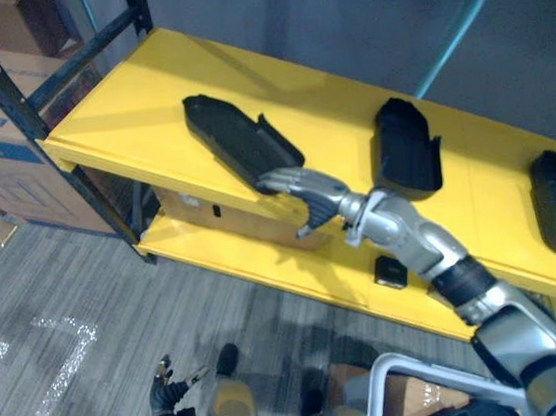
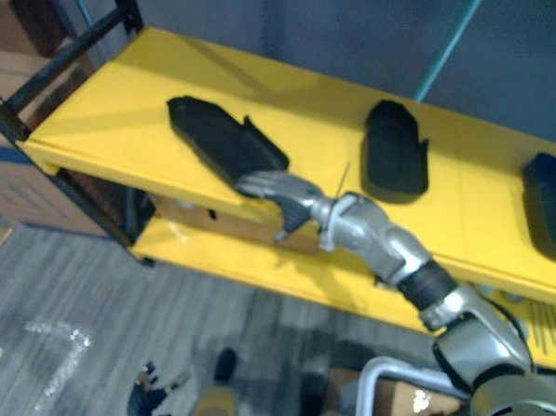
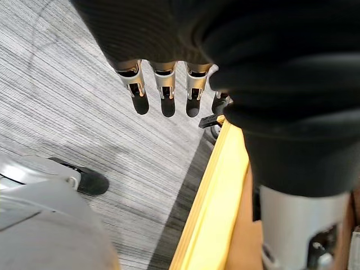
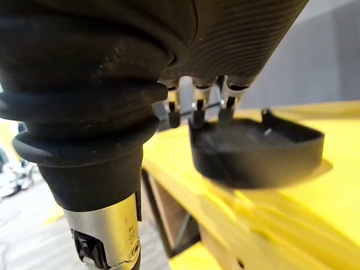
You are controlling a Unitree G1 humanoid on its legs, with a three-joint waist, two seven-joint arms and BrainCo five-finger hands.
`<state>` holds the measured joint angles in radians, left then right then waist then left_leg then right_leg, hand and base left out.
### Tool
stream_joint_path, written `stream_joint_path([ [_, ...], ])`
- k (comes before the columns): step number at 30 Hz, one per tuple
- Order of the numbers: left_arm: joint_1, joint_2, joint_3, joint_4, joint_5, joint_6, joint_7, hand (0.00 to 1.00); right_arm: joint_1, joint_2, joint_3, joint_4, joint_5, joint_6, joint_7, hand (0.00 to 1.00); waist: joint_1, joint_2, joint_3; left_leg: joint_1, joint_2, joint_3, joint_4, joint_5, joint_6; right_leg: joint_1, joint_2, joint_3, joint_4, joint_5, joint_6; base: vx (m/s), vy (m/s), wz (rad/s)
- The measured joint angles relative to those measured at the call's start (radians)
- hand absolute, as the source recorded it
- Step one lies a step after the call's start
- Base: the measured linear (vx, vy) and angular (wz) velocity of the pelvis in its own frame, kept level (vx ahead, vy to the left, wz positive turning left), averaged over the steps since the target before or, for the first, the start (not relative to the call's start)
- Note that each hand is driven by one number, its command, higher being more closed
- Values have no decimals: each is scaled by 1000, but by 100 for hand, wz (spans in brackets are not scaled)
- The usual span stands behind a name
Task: Walk over and take plastic housings, then place them on the shelf
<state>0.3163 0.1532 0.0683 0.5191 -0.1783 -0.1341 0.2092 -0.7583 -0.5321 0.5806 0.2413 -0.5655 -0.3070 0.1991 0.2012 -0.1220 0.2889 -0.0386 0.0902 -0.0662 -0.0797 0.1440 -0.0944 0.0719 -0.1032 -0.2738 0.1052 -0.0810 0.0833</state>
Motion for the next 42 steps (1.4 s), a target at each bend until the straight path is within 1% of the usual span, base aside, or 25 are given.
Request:
stream_joint_path([
  [4,-3,5,0,18,0,3,-1,0,0,-1,2,3,-8,5,-16,0,3,-1,0,-3,-2,-1,0,0,0,0,-1,-1,-6,5,0,-3,-2,1],
  [5,-3,7,0,18,0,3,-1,0,0,-1,2,9,-30,8,-49,0,3,0,-1,-7,-2,-3,0,0,0,-1,-1,-3,-8,5,1,-12,-9,4],
  [6,-3,8,0,18,0,3,-2,0,0,-1,1,12,-38,8,-63,0,3,0,-1,-8,-2,-4,0,0,0,-2,-1,-4,-8,5,1,-11,-10,4],
  [9,-3,8,0,19,-1,2,-18,0,0,3,-3,39,-80,9,-157,0,4,1,-1,-15,-5,-7,0,0,0,-7,-2,-7,-9,5,1,-5,-9,3],
  [11,-4,7,0,22,-1,2,-19,0,0,8,-9,60,-98,13,-191,0,5,5,-2,-16,-7,-9,0,0,0,-7,-4,-10,-9,5,1,4,-6,4],
  [12,-4,5,0,24,-2,2,-20,0,0,8,-11,63,-117,25,-222,0,4,11,-2,-18,-9,-12,0,0,0,-7,-7,-18,-9,6,2,6,-5,8],
  [14,-5,2,-1,26,-2,2,-21,0,0,16,-22,81,-132,33,-271,0,4,23,-7,-21,-13,-19,0,0,1,-5,-10,-26,-8,6,3,11,-5,14],
  [15,-7,-2,-1,26,-2,2,-22,0,1,24,-43,91,-140,47,-312,0,4,35,-11,-26,-16,-29,0,1,1,-4,-11,-31,-9,6,3,12,-9,19],
  [18,-9,-6,-1,27,-4,2,-21,0,2,34,-80,94,-157,51,-356,0,8,45,-13,-31,-16,-36,0,4,-3,-6,-10,-39,-10,5,3,10,-16,9],
  [20,-11,-6,-2,32,-8,2,-21,0,2,43,-97,95,-156,58,-356,0,7,46,-13,-31,-15,-39,1,5,-4,-4,-9,-47,-10,4,1,9,-28,4],
  [23,-12,-7,-2,32,-11,3,-21,0,2,51,-98,118,-155,82,-342,0,7,46,-13,-30,-16,-42,1,5,-5,-1,-9,-50,-9,3,1,0,-10,1],
  [25,-12,-7,-2,32,-11,3,-21,0,3,60,-99,136,-155,94,-310,0,7,47,-12,-30,-16,-45,1,6,-5,-1,-10,-52,-6,1,1,-11,-8,2],
  [28,-12,-7,-2,32,-13,4,-19,0,3,72,-98,169,-151,98,-262,0,9,51,-10,-29,-16,-52,1,6,-4,-1,-11,-55,4,-4,2,-23,-15,6],
  [30,-12,-7,-3,31,-14,4,-18,0,2,77,-98,195,-141,97,-230,0,11,56,-7,-29,-16,-57,1,7,-3,-1,-11,-58,11,-9,2,-24,-14,7],
  [32,-12,-8,-3,31,-19,4,-17,0,-4,80,-97,228,-112,95,-190,0,17,70,2,-30,-16,-61,1,9,-3,-2,-16,-60,17,-16,2,-30,-1,4],
  [36,-12,-8,-3,27,-21,5,-16,0,-20,81,-97,259,-105,90,-162,0,28,90,13,-32,-16,-65,1,10,-3,-4,-16,-74,23,-18,1,-11,-16,3],
  [38,-12,-8,-2,13,-22,6,-15,0,-39,83,-95,281,-104,87,-154,0,33,94,16,-35,-16,-72,1,11,-3,-4,-17,-80,25,-19,1,9,-26,10],
  [39,-12,-8,-3,2,-22,6,-15,0,-55,83,-93,300,-93,88,-154,100,35,94,16,-41,-17,-79,1,11,-3,-7,-17,-83,27,-23,0,14,-21,13],
  [42,-12,-9,-3,-18,-22,9,-15,0,-86,86,-92,328,-72,99,-154,100,41,95,17,-62,-17,-89,5,12,-5,-26,-17,-87,39,-28,-1,22,-32,11],
])
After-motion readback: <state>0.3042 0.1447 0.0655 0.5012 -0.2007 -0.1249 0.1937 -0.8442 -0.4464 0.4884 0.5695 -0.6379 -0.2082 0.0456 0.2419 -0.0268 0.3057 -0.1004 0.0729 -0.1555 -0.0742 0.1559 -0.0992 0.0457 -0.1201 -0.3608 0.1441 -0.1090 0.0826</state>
